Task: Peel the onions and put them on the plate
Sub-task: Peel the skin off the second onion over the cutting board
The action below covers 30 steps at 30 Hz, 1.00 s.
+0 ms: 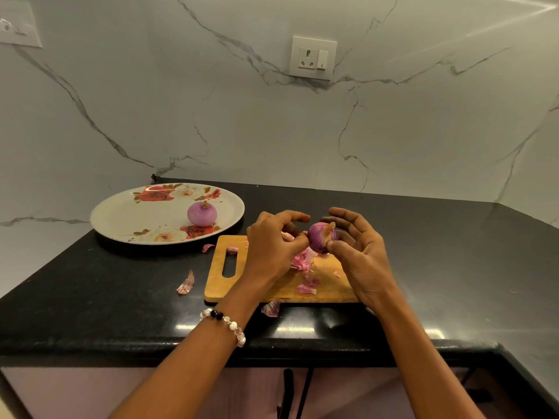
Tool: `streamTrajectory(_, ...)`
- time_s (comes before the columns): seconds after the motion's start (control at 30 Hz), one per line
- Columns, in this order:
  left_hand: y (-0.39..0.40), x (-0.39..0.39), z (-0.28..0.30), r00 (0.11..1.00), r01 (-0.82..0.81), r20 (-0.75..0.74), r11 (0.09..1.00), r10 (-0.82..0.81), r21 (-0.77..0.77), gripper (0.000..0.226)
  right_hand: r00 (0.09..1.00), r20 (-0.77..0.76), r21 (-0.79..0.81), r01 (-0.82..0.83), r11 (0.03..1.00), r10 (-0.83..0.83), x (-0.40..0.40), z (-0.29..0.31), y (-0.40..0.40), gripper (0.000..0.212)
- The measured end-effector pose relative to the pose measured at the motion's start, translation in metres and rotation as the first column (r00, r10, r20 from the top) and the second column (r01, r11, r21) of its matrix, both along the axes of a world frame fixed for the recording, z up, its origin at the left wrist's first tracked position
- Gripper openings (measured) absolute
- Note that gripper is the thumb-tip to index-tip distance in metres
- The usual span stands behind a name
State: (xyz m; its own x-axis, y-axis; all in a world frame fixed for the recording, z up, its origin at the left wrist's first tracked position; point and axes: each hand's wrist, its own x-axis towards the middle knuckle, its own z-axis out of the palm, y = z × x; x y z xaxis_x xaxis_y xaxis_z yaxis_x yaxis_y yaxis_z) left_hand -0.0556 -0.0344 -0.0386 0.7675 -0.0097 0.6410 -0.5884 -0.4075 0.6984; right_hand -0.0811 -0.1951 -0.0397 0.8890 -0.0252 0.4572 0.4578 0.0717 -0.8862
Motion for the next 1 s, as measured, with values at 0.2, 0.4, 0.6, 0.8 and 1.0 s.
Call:
streamTrajectory(0.2, 0.002, -0.003, 0.003, 1.0, 0.027, -0.008, 0.999, -0.028, -0.032, 0.032, 0.998, -0.036, 0.107, -0.051, 0.993, 0.055, -0.003, 0.004, 0.001, 0.052)
streamTrajectory(0.4, 0.004, -0.002, 0.006, 0.999, 0.033, -0.016, 0.994, -0.035, -0.1, 0.031, 0.985, -0.08, 0.299, -0.124, 0.946, 0.155, -0.004, 0.008, 0.0, 0.056)
streamTrajectory(0.6, 0.005, 0.0, 0.003, 1.0, 0.012, -0.013, 0.993, -0.013, -0.116, 0.029, 0.973, -0.118, 0.546, -0.104, 0.832, 0.199, 0.0, 0.009, -0.006, 0.05)
streamTrajectory(0.8, 0.0, 0.006, -0.004, 0.997, -0.023, 0.077, 1.0, 0.023, 0.007, 0.016, 0.953, -0.18, 0.646, -0.072, 0.76, 0.243, 0.0, 0.009, -0.01, 0.037)
streamTrajectory(1.0, -0.002, 0.004, -0.004, 0.991, -0.085, 0.112, 0.993, 0.076, 0.08, 0.025, 0.943, -0.228, 0.576, -0.069, 0.814, 0.241, -0.001, 0.008, -0.009, 0.036)
